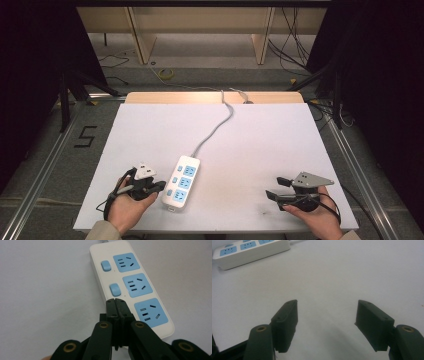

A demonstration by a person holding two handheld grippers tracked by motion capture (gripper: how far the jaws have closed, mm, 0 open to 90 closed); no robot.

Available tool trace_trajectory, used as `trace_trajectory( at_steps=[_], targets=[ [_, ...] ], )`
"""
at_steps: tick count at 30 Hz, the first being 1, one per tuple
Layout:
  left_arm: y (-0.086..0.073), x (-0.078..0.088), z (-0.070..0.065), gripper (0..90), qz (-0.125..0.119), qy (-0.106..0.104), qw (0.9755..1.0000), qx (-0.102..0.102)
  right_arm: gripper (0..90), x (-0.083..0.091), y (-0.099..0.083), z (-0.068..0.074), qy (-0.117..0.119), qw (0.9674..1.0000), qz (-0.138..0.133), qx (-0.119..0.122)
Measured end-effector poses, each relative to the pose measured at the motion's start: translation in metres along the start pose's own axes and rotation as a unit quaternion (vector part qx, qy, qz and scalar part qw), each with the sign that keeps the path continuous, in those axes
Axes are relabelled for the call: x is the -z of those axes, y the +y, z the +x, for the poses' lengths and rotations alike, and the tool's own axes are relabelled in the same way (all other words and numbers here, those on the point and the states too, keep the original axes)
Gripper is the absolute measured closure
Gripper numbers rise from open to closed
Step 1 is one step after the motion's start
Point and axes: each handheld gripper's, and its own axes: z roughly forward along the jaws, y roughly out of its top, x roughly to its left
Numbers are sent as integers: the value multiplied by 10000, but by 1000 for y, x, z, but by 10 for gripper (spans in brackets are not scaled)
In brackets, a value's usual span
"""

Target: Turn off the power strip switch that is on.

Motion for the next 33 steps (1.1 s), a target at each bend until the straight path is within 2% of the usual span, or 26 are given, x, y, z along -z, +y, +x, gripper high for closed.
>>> trace_trajectory(
  at_steps=[8, 19, 26, 33],
  targets=[
    [4, -5, -6, 896, 135, -21, 9999, -77, 349, 0, 0, 0, 9, 10000, 13, 6],
    [7, -9, -11, 895, 248, -11, 9997, -18, 349, 0, 0, 0, 15, 10000, 7, 2],
    [10, -13, -13, 896, 431, 84, 9990, 30, 349, -1, 0, 0, 25, 10000, 12, 3],
    [11, -18, -16, 896, 593, 43, 9982, -25, 349, -1, 0, 0, 24, 10000, 5, -5]
  ],
)
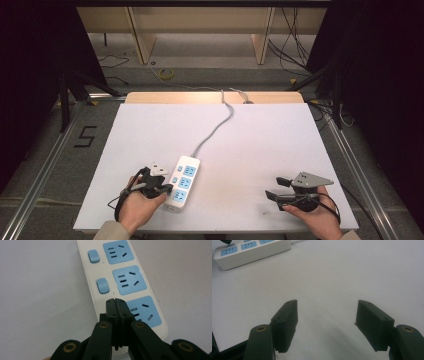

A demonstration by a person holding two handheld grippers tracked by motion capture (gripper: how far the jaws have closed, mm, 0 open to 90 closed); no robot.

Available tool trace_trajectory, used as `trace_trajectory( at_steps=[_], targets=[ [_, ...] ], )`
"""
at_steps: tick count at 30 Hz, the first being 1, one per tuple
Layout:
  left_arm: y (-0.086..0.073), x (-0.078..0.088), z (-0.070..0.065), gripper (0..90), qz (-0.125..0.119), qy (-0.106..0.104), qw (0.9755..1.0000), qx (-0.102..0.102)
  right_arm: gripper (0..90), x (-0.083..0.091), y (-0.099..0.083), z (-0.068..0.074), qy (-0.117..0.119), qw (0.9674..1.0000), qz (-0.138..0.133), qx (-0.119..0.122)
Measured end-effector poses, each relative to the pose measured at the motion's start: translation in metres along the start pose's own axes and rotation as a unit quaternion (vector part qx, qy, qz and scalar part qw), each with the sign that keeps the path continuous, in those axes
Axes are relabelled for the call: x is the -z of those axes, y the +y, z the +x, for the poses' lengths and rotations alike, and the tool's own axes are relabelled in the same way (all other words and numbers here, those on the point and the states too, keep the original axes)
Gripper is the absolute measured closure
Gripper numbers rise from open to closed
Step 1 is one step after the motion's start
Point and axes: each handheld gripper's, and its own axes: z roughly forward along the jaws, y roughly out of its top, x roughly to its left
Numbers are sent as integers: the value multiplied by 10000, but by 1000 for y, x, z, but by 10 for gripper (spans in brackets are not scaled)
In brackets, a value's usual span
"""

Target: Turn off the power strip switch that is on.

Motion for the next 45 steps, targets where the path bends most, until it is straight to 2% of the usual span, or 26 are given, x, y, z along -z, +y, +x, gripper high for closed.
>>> trace_trajectory(
  at_steps=[6, 15, 25, 30, 36, 41, 45],
  targets=[
    [1, -2, -1, 896, 58, 20, 10000, 8, 348, 0, 0, 0, 7, 10000, 0, 3],
    [3, -2, -5, 897, 199, 154, 9996, -96, 349, 0, 0, 0, 0, 10000, 11, -11],
    [3, -3, -5, 898, 169, 159, 9997, -33, 348, 0, 0, 0, 10, 10000, 3, -11],
    [4, -4, -4, 898, 196, 198, 9996, -82, 348, 1, 0, 0, 8, 10000, -2, -5],
    [4, -4, -3, 899, 203, 157, 9997, -43, 348, 0, 0, 0, 11, 10000, 6, -4],
    [5, -4, -6, 899, 214, 243, 9994, -121, 348, 1, 0, 0, 5, 10000, 11, 0],
    [3, -4, -5, 899, 206, 210, 9995, -131, 348, 1, 0, 0, 11, 10000, 3, -8]
  ],
)
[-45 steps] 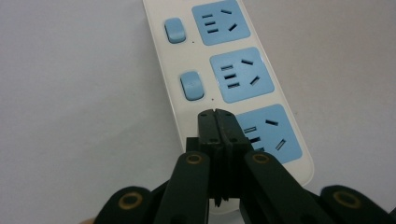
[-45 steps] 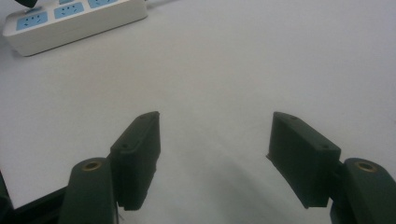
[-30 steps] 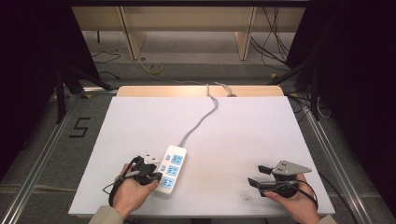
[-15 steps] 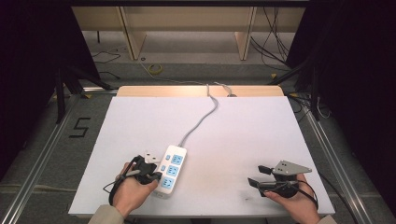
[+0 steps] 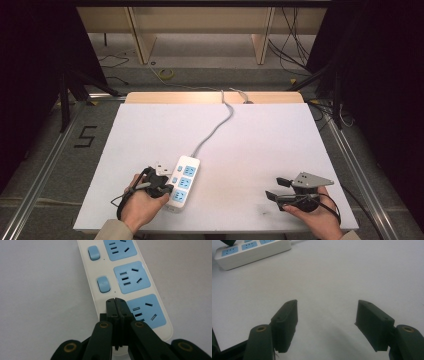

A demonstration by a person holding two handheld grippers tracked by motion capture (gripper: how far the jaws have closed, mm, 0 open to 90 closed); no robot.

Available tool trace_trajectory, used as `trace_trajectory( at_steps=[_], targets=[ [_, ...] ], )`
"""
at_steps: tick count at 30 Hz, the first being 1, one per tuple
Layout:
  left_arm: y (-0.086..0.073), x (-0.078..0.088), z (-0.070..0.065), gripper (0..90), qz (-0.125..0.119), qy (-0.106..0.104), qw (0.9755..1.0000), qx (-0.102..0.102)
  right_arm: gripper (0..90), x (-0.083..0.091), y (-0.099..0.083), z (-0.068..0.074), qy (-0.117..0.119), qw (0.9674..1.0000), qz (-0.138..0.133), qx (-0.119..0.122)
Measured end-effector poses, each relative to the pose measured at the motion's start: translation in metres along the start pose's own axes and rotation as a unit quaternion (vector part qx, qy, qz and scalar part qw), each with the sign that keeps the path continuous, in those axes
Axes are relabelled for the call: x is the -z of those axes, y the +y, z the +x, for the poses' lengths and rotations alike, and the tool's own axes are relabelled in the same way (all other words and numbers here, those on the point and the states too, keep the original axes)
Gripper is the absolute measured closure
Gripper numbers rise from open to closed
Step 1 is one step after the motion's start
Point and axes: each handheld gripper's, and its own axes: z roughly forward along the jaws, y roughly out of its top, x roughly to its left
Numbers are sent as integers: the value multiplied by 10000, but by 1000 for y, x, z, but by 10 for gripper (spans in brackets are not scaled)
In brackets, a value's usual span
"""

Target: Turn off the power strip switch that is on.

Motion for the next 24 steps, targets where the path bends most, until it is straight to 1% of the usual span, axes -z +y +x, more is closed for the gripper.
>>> trace_trajectory(
  at_steps=[2, 4, 24],
  targets=[
    [0, 0, 0, 899, -31, 0, 10000, -11, 348, 0, 0, 0, 1, 10000, 8, 4],
    [0, 0, 0, 899, -6, 7, 10000, -72, 348, 0, 0, 0, 3, 10000, 9, 7],
    [-1, 0, -1, 899, -27, 24, 10000, -59, 348, 0, 0, 0, 2, 10000, 14, 6]
  ],
)
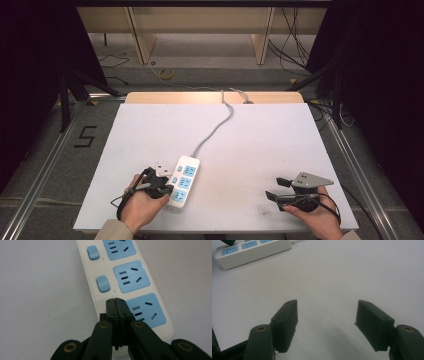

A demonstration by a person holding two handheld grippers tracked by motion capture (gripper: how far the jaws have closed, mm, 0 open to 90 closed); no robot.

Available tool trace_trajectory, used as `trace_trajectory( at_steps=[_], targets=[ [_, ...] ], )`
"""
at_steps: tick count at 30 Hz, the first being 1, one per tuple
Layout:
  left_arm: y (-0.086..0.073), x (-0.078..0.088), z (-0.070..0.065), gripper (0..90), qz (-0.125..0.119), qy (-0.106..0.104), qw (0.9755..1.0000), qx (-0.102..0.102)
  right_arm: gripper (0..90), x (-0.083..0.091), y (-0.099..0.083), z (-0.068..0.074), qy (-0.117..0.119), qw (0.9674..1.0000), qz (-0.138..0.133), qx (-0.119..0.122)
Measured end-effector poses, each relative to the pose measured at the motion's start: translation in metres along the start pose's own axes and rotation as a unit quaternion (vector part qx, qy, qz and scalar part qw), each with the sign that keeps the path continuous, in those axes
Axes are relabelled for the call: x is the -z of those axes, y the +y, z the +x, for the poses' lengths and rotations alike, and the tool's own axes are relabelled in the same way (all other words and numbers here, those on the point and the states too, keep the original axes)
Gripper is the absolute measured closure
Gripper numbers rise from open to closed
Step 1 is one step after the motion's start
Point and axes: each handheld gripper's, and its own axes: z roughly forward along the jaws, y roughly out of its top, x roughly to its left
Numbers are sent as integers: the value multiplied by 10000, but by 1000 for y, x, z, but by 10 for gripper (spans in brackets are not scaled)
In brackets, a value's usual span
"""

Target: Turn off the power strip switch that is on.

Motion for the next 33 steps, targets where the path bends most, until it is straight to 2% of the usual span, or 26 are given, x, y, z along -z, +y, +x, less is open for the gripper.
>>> trace_trajectory(
  at_steps=[17, 19, 21, 26, 33],
  targets=[
    [-1, 0, -2, 899, -19, 53, 10000, -48, 348, 0, 0, -1, 0, 10000, 5, 15],
    [0, 1, -3, 899, -7, -24, 10000, -32, 348, 0, 0, -1, -1, 10000, 2, 12],
    [0, 1, -5, 899, 17, 16, 10000, -91, 348, 0, 0, -1, -1, 10000, 5, 15],
    [0, 1, -4, 899, -8, -22, 10000, -32, 348, 0, 0, -1, -1, 10000, -1, 11],
    [0, 1, -5, 898, 7, 17, 10000, -84, 348, 0, 0, 0, -1, 10000, -3, -2]
  ],
)
